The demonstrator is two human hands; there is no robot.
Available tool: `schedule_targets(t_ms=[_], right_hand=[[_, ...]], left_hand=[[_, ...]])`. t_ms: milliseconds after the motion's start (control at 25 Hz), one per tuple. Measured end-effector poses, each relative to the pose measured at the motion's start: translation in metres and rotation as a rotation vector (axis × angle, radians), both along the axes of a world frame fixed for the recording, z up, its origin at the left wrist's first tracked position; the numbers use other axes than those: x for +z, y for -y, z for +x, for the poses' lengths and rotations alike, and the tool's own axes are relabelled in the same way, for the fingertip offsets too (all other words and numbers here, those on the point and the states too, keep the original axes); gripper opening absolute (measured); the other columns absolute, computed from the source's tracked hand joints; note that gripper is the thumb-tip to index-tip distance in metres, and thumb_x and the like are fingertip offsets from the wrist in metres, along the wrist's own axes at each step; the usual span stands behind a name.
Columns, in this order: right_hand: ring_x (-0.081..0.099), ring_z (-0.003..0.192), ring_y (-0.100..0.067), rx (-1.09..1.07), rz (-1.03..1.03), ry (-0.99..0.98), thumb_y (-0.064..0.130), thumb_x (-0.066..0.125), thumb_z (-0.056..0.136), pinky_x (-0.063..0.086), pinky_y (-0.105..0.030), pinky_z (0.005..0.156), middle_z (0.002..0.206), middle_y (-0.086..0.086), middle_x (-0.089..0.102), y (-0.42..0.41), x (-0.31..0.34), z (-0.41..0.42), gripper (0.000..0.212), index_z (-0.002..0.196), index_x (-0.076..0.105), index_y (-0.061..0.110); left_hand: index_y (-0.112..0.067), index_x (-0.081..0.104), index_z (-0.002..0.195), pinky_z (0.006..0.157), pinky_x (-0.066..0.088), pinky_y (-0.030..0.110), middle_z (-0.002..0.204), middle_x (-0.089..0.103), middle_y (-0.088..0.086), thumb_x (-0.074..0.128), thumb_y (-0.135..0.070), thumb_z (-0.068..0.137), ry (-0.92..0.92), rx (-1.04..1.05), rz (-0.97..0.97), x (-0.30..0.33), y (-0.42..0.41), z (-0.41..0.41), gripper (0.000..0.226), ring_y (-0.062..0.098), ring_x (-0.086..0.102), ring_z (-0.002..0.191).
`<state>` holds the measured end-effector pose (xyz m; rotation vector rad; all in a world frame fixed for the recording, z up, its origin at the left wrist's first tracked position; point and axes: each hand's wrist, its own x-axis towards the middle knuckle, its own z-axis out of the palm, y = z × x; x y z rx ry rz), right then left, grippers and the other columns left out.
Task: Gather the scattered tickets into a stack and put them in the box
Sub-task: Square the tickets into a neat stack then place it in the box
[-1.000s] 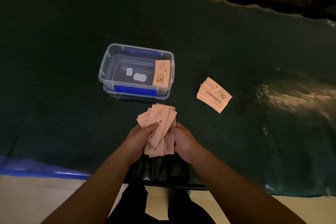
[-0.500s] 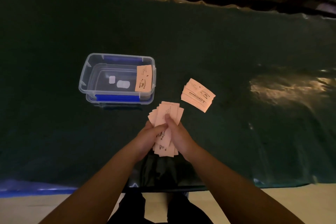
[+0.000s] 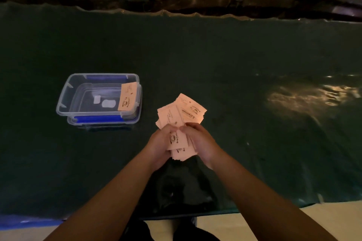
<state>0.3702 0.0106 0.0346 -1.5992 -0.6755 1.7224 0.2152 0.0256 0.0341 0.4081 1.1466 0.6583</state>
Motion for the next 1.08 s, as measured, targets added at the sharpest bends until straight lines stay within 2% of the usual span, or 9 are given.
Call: schedule_targets(t_ms=[200, 320, 480, 640, 720, 800, 880, 1000, 1080], right_hand=[[0.078, 0.111, -0.025, -0.275, 0.018, -0.258, 0.026, 0.09, 0.08, 0.064, -0.05, 0.091, 0.127, -0.006, 0.079, 0.007, -0.004, 0.021, 0.069, 0.14, 0.057, 0.022], [0.079, 0.108, -0.023, -0.315, 0.011, -0.281, 0.019, 0.083, 0.09, 0.066, -0.043, 0.081, 0.118, -0.005, 0.082, -0.003, 0.002, 0.026, 0.049, 0.135, 0.064, 0.02], [0.078, 0.103, -0.021, -0.286, 0.008, -0.173, 0.022, 0.077, 0.095, 0.062, -0.04, 0.079, 0.104, 0.0, 0.085, -0.036, 0.011, 0.04, 0.03, 0.122, 0.066, 0.022], [0.08, 0.09, -0.018, -0.328, -0.044, -0.089, 0.02, 0.076, 0.094, 0.063, -0.04, 0.077, 0.094, -0.001, 0.086, -0.072, 0.014, 0.044, 0.03, 0.122, 0.067, 0.017], [0.08, 0.083, -0.017, -0.364, -0.079, -0.051, 0.021, 0.075, 0.094, 0.064, -0.039, 0.075, 0.095, -0.003, 0.085, -0.087, 0.009, 0.043, 0.028, 0.121, 0.072, 0.016], [0.08, 0.093, -0.022, -0.386, -0.126, 0.005, 0.026, 0.077, 0.093, 0.065, -0.047, 0.089, 0.103, -0.006, 0.084, -0.099, -0.001, 0.042, 0.033, 0.123, 0.072, 0.014], [0.078, 0.099, -0.025, -0.383, -0.161, 0.077, 0.032, 0.078, 0.09, 0.062, -0.051, 0.098, 0.108, -0.007, 0.083, -0.107, -0.011, 0.039, 0.04, 0.124, 0.07, 0.013], [0.077, 0.101, -0.024, -0.373, -0.211, 0.157, 0.036, 0.077, 0.084, 0.063, -0.049, 0.096, 0.111, -0.005, 0.081, -0.112, -0.025, 0.036, 0.051, 0.129, 0.066, 0.014], [0.078, 0.098, -0.023, -0.354, -0.247, 0.203, 0.037, 0.074, 0.08, 0.067, -0.044, 0.085, 0.109, -0.004, 0.08, -0.112, -0.034, 0.035, 0.054, 0.128, 0.066, 0.014]], left_hand=[[-0.021, 0.062, 0.142, 0.097, 0.061, 0.054, 0.134, 0.078, 0.015, 0.053, -0.019, 0.104, 0.161, 0.199, 0.007, 0.012, -0.012, 0.04, 0.039, 0.037, 0.072, 0.126], [-0.019, 0.061, 0.144, 0.103, 0.057, 0.053, 0.137, 0.075, 0.016, 0.056, -0.017, 0.102, 0.148, 0.157, 0.037, 0.012, -0.024, 0.046, 0.043, 0.037, 0.067, 0.131], [-0.017, 0.064, 0.138, 0.105, 0.053, 0.048, 0.131, 0.076, 0.012, 0.07, -0.03, 0.097, 0.011, 0.08, 0.046, 0.012, -0.066, 0.032, 0.044, 0.032, 0.067, 0.128], [-0.016, 0.073, 0.122, 0.087, 0.062, 0.039, 0.124, 0.08, 0.011, 0.084, -0.029, 0.089, -0.147, -0.06, -0.012, 0.012, -0.121, 0.024, 0.038, 0.028, 0.072, 0.117], [-0.015, 0.076, 0.114, 0.085, 0.062, 0.035, 0.119, 0.08, 0.01, 0.088, -0.03, 0.085, -0.264, -0.153, -0.003, 0.006, -0.146, 0.022, 0.035, 0.024, 0.073, 0.109], [-0.014, 0.075, 0.111, 0.085, 0.059, 0.034, 0.114, 0.078, 0.007, 0.088, -0.038, 0.083, -0.397, -0.234, 0.029, -0.004, -0.166, 0.021, 0.039, 0.021, 0.071, 0.106], [-0.017, 0.073, 0.108, 0.075, 0.054, 0.031, 0.11, 0.076, 0.004, 0.085, -0.046, 0.084, -0.488, -0.296, 0.043, -0.014, -0.177, 0.024, 0.04, 0.018, 0.071, 0.101], [-0.022, 0.07, 0.1, 0.066, 0.048, 0.029, 0.103, 0.075, 0.0, 0.079, -0.054, 0.085, -0.576, -0.397, 0.022, -0.029, -0.182, 0.026, 0.036, 0.015, 0.069, 0.094], [-0.024, 0.067, 0.095, 0.065, 0.046, 0.029, 0.099, 0.072, -0.001, 0.078, -0.057, 0.084, -0.635, -0.435, 0.008, -0.037, -0.179, 0.025, 0.036, 0.015, 0.068, 0.09]])
